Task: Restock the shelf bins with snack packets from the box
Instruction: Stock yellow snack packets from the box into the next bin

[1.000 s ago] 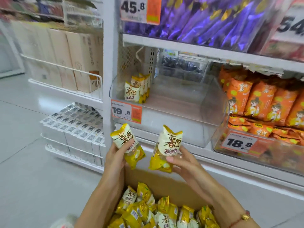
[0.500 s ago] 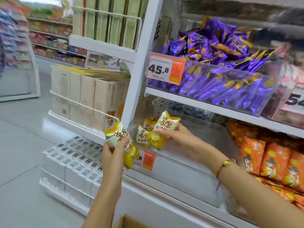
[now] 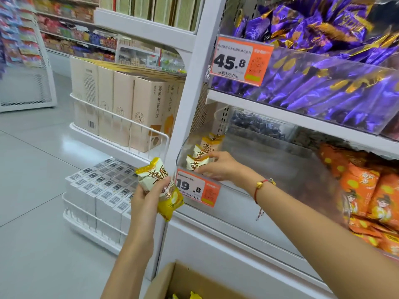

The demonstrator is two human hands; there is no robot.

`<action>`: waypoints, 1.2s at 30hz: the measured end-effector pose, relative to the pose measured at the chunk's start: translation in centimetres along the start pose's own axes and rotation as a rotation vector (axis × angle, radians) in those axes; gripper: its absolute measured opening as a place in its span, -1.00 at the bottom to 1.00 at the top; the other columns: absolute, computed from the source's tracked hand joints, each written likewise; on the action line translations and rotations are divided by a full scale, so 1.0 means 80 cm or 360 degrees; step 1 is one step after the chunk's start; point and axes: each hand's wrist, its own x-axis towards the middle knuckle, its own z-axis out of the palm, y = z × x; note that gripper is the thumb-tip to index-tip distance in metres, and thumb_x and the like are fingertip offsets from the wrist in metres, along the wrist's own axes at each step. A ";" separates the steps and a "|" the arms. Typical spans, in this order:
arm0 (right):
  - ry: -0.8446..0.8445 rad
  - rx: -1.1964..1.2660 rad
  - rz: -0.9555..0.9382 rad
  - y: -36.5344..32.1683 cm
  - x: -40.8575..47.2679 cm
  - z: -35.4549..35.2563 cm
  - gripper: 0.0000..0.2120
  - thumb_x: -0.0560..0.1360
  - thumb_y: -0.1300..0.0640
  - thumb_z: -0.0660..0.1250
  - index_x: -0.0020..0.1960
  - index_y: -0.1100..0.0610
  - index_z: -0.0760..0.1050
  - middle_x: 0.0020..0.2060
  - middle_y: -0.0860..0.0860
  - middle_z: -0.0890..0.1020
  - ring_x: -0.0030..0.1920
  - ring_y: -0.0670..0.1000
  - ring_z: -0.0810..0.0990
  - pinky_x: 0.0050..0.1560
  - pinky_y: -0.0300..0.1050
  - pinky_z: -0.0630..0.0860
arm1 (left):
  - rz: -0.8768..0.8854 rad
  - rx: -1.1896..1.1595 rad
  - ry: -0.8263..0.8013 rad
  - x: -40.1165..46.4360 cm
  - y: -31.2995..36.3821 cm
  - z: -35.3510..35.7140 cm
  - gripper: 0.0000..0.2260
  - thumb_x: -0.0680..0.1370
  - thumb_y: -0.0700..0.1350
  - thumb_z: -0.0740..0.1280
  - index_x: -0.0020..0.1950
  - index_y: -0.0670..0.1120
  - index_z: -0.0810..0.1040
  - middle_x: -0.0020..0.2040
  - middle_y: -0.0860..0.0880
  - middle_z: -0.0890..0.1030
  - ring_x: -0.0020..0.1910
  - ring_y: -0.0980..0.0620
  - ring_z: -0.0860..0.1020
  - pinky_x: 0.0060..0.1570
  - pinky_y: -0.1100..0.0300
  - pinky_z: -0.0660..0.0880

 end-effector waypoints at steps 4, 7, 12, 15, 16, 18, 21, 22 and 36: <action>0.0008 0.0152 -0.0094 -0.001 0.005 -0.006 -0.50 0.36 0.21 0.53 0.27 0.11 0.51 0.14 0.13 0.58 -0.01 0.05 0.66 -0.19 -0.21 0.63 | -0.0040 -0.0010 -0.0006 0.002 -0.005 0.002 -0.76 0.50 -0.10 0.41 0.15 0.01 0.52 0.03 0.00 0.65 -0.04 0.05 0.62 -0.18 0.23 0.47; 0.0096 0.0370 -0.0113 0.004 0.012 -0.001 -0.50 0.35 0.20 0.55 0.26 0.15 0.53 0.15 0.12 0.60 0.01 0.05 0.66 -0.18 -0.19 0.64 | -0.0055 -0.0014 -0.0016 0.003 -0.006 0.003 -0.73 0.50 -0.10 0.41 0.19 -0.01 0.53 0.03 0.00 0.66 -0.02 0.04 0.63 -0.16 0.21 0.48; -0.0069 0.0043 -0.0078 0.011 0.008 0.003 -0.48 0.42 0.07 0.49 0.34 0.08 0.45 0.14 0.09 0.58 -0.03 0.01 0.61 -0.36 -0.34 0.53 | -0.0067 0.0005 -0.0031 0.003 -0.006 0.005 -0.71 0.50 -0.10 0.40 0.21 -0.03 0.53 0.04 -0.04 0.67 0.02 -0.02 0.63 -0.14 0.17 0.49; 0.0142 -0.0442 -0.0425 0.017 0.004 -0.006 -0.46 0.42 -0.17 0.43 0.33 -0.02 0.45 0.05 -0.01 0.58 0.01 0.01 0.59 -0.07 -0.12 0.56 | -0.0074 0.0014 -0.0043 0.004 -0.008 0.005 -0.72 0.49 -0.11 0.40 0.20 -0.02 0.54 0.04 -0.05 0.67 0.03 -0.03 0.63 -0.11 0.16 0.51; 0.0300 -0.0602 -0.0557 0.020 0.005 -0.008 -0.41 0.39 -0.23 0.42 0.35 -0.05 0.43 0.10 -0.02 0.53 0.08 0.00 0.55 0.02 -0.08 0.51 | -0.0073 0.0018 -0.0047 0.005 -0.008 0.005 -0.72 0.49 -0.11 0.41 0.20 -0.02 0.54 0.04 -0.05 0.67 0.04 -0.03 0.63 -0.10 0.16 0.51; 0.0392 -0.0616 -0.0656 0.024 0.011 -0.009 -0.31 0.37 -0.28 0.40 0.43 -0.08 0.33 0.31 0.02 0.36 0.30 0.02 0.37 0.27 -0.02 0.39 | -0.0073 0.0028 -0.0049 0.007 -0.009 0.005 -0.72 0.49 -0.10 0.41 0.19 -0.01 0.54 0.04 -0.05 0.68 0.04 -0.03 0.63 -0.08 0.15 0.52; 0.0012 -0.0562 -0.0454 0.030 0.031 -0.001 -0.26 0.48 -0.30 0.23 0.54 -0.12 0.03 0.54 0.01 -0.03 0.54 0.12 -0.05 0.51 0.16 0.04 | -0.0081 0.0023 -0.0053 0.007 -0.010 0.005 -0.72 0.49 -0.10 0.41 0.20 -0.02 0.54 0.04 -0.05 0.68 0.02 -0.03 0.64 -0.09 0.15 0.52; -0.0070 -0.0615 -0.0402 0.032 0.036 0.003 -0.28 0.51 -0.31 0.16 0.55 -0.13 -0.05 0.55 0.00 -0.14 0.55 0.13 -0.15 0.51 0.19 -0.03 | -0.0087 0.0011 -0.0058 0.008 -0.010 0.005 -0.70 0.48 -0.10 0.41 0.21 -0.03 0.54 0.04 -0.06 0.68 0.01 -0.03 0.64 -0.11 0.15 0.52; 0.0006 -0.0479 -0.0503 0.019 0.009 0.000 -0.20 0.44 -0.43 -0.01 0.56 -0.09 -0.07 0.56 0.04 -0.04 0.55 0.08 -0.11 0.51 0.21 -0.03 | 0.0012 -0.0077 -0.0281 -0.006 -0.001 0.021 -0.65 0.40 -0.03 0.39 0.18 -0.01 0.57 0.00 0.02 0.70 -0.08 0.15 0.66 -0.20 0.32 0.55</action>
